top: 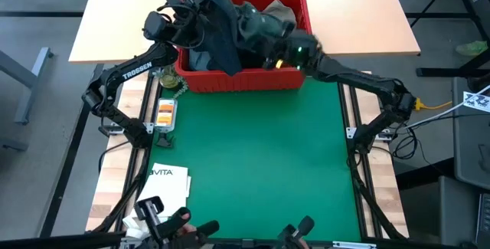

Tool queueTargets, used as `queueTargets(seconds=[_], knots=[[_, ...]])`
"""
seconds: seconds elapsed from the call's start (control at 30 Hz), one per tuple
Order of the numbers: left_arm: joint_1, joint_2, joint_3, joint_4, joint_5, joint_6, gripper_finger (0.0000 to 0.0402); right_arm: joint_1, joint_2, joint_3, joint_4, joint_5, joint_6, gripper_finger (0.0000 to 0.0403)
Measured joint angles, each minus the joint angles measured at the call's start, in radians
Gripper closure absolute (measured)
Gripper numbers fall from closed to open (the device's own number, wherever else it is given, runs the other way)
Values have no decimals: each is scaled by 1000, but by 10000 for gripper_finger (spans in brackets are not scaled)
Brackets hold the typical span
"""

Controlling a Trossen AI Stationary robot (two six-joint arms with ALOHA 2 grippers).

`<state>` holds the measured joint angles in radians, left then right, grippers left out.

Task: Fold Laundry from Bin
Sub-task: Fold the dark blue pants

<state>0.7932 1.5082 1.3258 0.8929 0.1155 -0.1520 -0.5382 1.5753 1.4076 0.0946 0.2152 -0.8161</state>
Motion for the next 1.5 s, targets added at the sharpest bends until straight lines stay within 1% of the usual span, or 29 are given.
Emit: queueTargets(seconds=[0.17, 0.23, 0.3, 0.37, 0.5, 0.63, 0.77, 0.93, 1.03, 1.13, 1.23, 1.4, 1.5], knots=[[17, 0, 3, 118, -31, -42, 398, -66, 11, 236, -153, -105, 1, 397], [26, 0, 25, 126, -58, -64, 399, -95, 13, 315, -205, -129, 8, 399], [37, 0, 58, 121, -76, -83, 399, -122, 13, 377, -222, -142, 24, 399], [43, 0, 98, 117, -80, -90, 399, -153, 13, 434, -232, -178, 47, 398], [44, 0, 183, 89, -78, -103, 399, -216, 11, 506, -223, -286, 108, 400], [44, 0, 270, -9, -60, -103, 400, -261, 11, 547, -226, -373, 185, 399], [44, 0, 333, -103, -37, -103, 400, -276, 11, 581, -226, -453, 214, 400], [44, -1, 367, -122, 42, -103, 400, -275, 11, 645, -266, -498, 214, 399], [44, -1, 372, -127, 112, -124, 400, -275, 11, 706, -362, -525, 208, 400], [44, -2, 373, -165, 201, -188, 400, -275, 11, 770, -500, -554, 200, 400], [44, -2, 373, -224, 306, -230, 401, -275, 11, 836, -668, -575, 147, 399], [44, -2, 373, -365, 480, -265, 401, -274, 11, 933, -944, -576, 64, 399], [44, -2, 373, -448, 574, -264, 401, -274, 0, 942, -1053, -577, 31, 398]])
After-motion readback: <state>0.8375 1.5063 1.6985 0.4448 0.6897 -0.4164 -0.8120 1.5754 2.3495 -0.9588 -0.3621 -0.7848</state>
